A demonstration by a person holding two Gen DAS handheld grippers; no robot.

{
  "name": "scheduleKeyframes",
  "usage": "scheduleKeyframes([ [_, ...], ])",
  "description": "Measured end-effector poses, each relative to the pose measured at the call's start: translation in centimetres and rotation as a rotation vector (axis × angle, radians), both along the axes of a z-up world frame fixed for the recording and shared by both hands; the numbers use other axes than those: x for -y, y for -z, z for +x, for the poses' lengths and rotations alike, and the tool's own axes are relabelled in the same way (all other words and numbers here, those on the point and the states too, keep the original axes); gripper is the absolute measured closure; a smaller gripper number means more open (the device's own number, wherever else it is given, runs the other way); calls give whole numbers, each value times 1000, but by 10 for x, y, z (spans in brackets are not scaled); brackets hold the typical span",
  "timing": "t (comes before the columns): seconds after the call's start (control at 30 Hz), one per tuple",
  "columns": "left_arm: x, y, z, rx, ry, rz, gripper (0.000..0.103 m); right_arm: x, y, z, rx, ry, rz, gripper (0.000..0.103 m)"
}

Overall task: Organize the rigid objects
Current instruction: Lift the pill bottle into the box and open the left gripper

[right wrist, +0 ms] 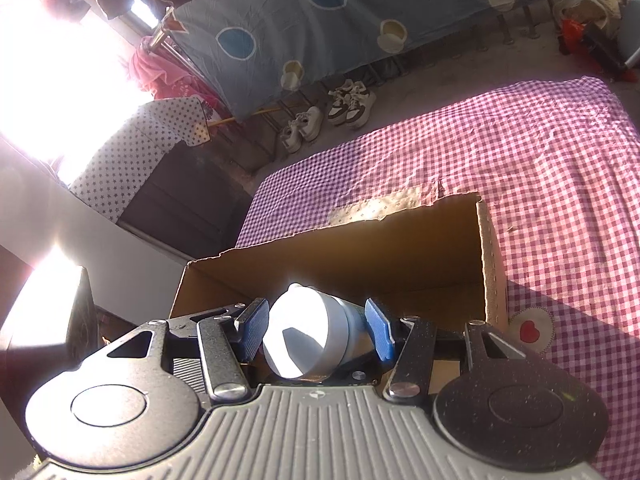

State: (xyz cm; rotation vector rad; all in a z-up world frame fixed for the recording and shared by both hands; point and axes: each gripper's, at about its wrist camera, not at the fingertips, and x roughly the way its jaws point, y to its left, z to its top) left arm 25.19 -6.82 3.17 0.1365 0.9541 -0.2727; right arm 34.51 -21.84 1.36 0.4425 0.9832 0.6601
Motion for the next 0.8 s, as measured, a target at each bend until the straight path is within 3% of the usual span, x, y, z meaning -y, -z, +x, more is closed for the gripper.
scheduleKeyframes([
  [0.33, 0, -5, 1, 3, 5, -6, 44, -3, -4, -4, 17, 2, -18, 39],
  [0.5, -1, -20, -14, 65, 19, -18, 22, 3, -18, -19, 75, 45, -3, 38],
  [0.57, -2, -30, -24, 98, 22, -20, 20, 8, -26, -31, 106, 76, 15, 38],
  [0.7, -8, -53, -49, 166, 21, -47, 4, 21, -47, -68, 196, 144, 47, 33],
  [0.8, -16, -71, -75, 232, 16, -65, 1, 31, -60, -101, 267, 191, 85, 19],
])
